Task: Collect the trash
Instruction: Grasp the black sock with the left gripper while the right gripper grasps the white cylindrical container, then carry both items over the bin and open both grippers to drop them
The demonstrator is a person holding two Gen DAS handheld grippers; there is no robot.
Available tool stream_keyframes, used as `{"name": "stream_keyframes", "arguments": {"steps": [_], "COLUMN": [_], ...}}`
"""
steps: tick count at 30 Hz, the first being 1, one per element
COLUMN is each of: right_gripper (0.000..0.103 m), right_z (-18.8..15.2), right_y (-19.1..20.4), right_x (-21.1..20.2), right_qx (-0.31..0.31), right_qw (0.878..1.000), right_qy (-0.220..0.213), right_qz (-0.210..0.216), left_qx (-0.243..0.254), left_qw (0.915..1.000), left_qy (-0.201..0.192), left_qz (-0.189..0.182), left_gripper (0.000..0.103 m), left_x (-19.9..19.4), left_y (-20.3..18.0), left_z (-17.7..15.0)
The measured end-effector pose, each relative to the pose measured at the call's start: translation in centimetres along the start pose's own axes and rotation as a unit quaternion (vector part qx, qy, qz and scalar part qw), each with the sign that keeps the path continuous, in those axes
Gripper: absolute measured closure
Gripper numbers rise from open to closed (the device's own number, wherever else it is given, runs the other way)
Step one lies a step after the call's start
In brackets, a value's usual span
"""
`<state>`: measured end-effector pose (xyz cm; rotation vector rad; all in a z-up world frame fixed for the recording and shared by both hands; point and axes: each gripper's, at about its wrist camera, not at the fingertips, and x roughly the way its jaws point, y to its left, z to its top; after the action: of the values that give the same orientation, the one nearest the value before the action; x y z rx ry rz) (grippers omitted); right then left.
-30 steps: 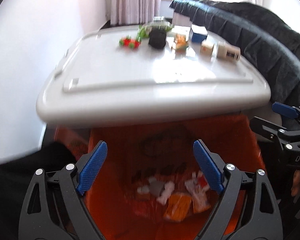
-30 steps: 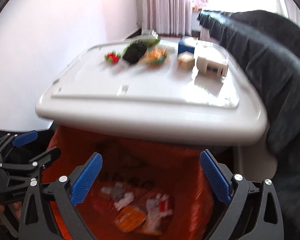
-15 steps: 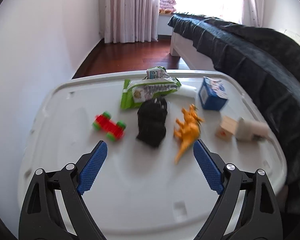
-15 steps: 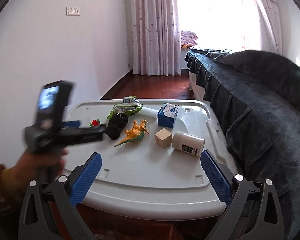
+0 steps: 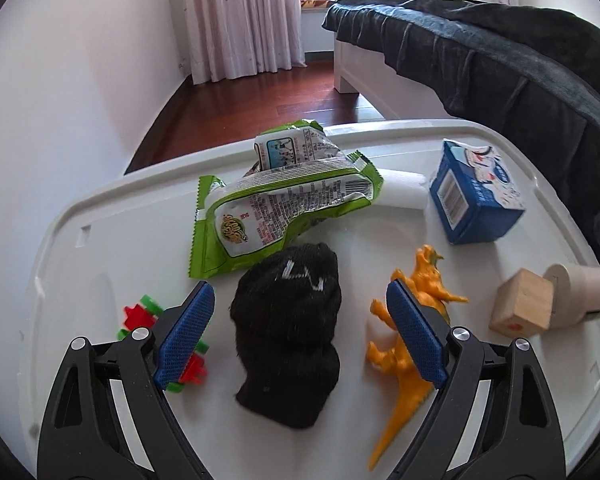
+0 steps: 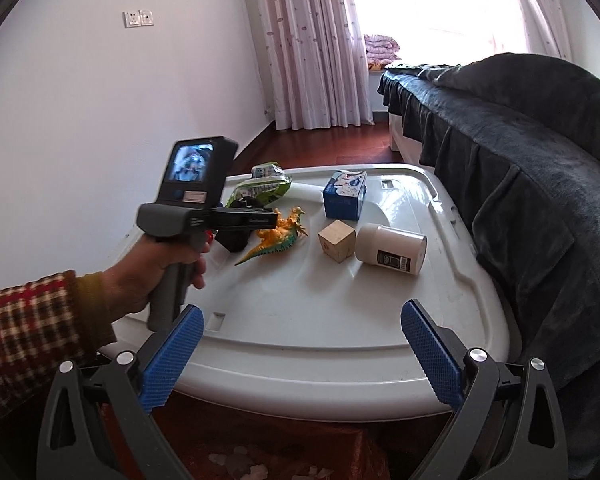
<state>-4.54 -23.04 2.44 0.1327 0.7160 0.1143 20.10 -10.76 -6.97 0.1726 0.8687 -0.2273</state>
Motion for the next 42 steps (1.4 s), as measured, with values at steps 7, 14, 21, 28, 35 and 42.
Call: {"name": "stream_keyframes", "arguments": {"steps": [7, 14, 21, 28, 35, 42], "right_gripper": [0.005, 0.005, 0.005, 0.007, 0.038, 0.056], "right_z": [-0.1, 1.6, 4.9, 5.1, 5.8, 5.1], "right_y": [0.1, -1.6, -3.4, -5.8, -8.0, -7.8], "right_x": [0.0, 0.6, 7.0, 16.0, 19.9, 20.0], "right_qx": [-0.006, -0.046, -0.207, -0.316, -0.294, -0.257], "right_qw": [1.0, 0.999, 0.977, 0.942, 0.942, 0.948], "right_qy": [-0.003, 0.006, 0.046, 0.11, 0.161, 0.185], "right_qz": [-0.003, -0.028, -0.034, -0.028, 0.006, -0.006], "left_qx": [-0.008, -0.033, -0.047, -0.054, -0.043, -0.043], "left_qw": [0.9999, 0.9994, 0.9977, 0.9956, 0.9952, 0.9944], "left_qy": [0.012, -0.007, -0.033, -0.04, -0.029, -0.028], "left_qz": [0.003, -0.003, -0.037, -0.065, -0.083, -0.092], "left_gripper": [0.056, 0.057, 0.057, 0.057, 0.057, 0.057], "left_x": [1.1, -4.2, -11.0, -13.5, -12.8, -12.9], "left_y": [0.7, 2.0, 2.8, 1.9, 0.6, 0.3], "left_z": [-0.1, -2.1, -4.9, -8.0, -8.3, -8.7]}}
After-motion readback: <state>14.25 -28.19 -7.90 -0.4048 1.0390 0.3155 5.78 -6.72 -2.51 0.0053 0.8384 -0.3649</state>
